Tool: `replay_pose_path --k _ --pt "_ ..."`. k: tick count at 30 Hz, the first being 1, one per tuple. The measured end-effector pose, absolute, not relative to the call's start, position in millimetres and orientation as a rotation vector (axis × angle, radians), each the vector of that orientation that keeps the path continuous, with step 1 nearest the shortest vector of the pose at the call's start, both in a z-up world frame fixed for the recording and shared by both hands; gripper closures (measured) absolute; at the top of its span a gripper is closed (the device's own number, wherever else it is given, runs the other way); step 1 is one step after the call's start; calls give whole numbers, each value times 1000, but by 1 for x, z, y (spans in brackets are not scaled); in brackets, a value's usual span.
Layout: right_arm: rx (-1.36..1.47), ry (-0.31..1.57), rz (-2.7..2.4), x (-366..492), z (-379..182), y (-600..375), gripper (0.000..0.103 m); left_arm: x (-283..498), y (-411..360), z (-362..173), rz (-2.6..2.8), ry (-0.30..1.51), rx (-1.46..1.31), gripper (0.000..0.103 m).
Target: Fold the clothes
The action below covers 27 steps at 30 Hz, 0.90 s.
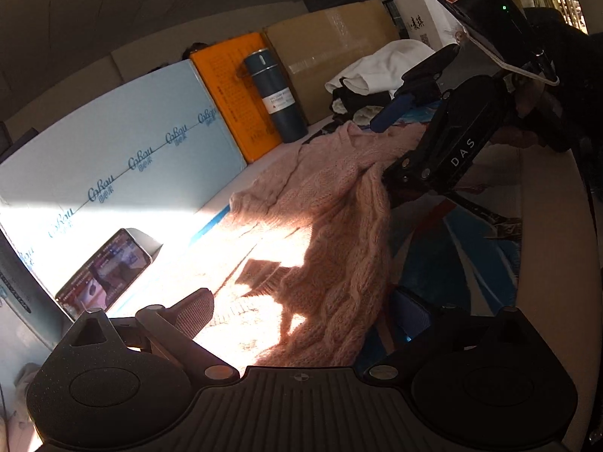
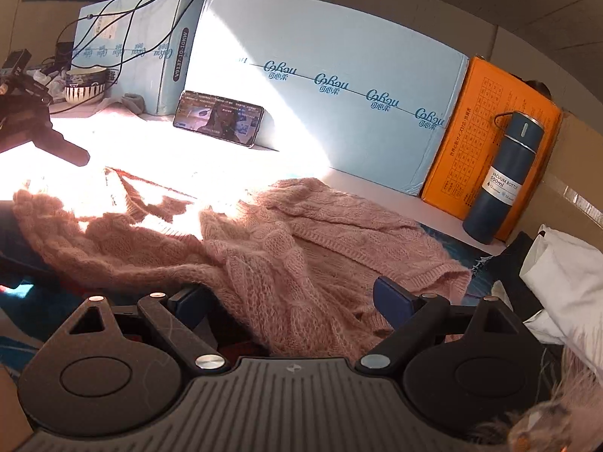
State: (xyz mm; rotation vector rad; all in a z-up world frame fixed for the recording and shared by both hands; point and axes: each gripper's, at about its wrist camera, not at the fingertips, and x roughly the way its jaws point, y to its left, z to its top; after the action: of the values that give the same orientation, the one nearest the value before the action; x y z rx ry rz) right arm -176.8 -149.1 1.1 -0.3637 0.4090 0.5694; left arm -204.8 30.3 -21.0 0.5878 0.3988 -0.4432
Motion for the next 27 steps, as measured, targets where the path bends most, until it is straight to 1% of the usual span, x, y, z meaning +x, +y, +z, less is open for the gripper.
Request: replay_pose_path --k 3,9,12,14,15,16,18,20,21,22,23,25,26,27 --pt "-395 353 550 -185 3 -149 12 -201 36 -22 -364 400 606 2" --pt "-600 262 553 -206 -7 -140 15 -198 79 -19 -190 445 571 2" --pt "-674 255 583 -211 -15 -136 30 -198 104 -15 -96 470 535 2" --pt "-713 250 609 -213 -19 -132 46 -199 120 -14 -43 484 516 2" --pt "-734 242 619 -215 -21 -129 50 -200 128 -14 -19 490 508 2" --pt "-759 230 627 -217 -22 -127 56 -201 136 -14 5 498 496 2" --pt "-803 215 646 -219 -25 -122 62 -202 151 -14 49 511 470 2" --pt "-804 232 670 -216 -25 -120 74 -204 163 -14 77 512 450 2" --pt "-797 244 682 -214 -25 -120 76 -205 168 -14 77 511 432 2" --pt "-768 263 698 -211 -23 -121 84 -206 172 -13 63 507 413 3" --pt "-722 283 713 -207 -19 -124 87 -207 175 -11 35 502 393 6" --pt "-629 301 724 -199 -9 -132 88 -210 181 -8 -22 490 352 33" --pt "-584 306 727 -195 -4 -136 89 -210 183 -7 -44 485 335 59" --pt "-539 313 732 -191 1 -140 89 -210 185 -6 -59 480 320 72"
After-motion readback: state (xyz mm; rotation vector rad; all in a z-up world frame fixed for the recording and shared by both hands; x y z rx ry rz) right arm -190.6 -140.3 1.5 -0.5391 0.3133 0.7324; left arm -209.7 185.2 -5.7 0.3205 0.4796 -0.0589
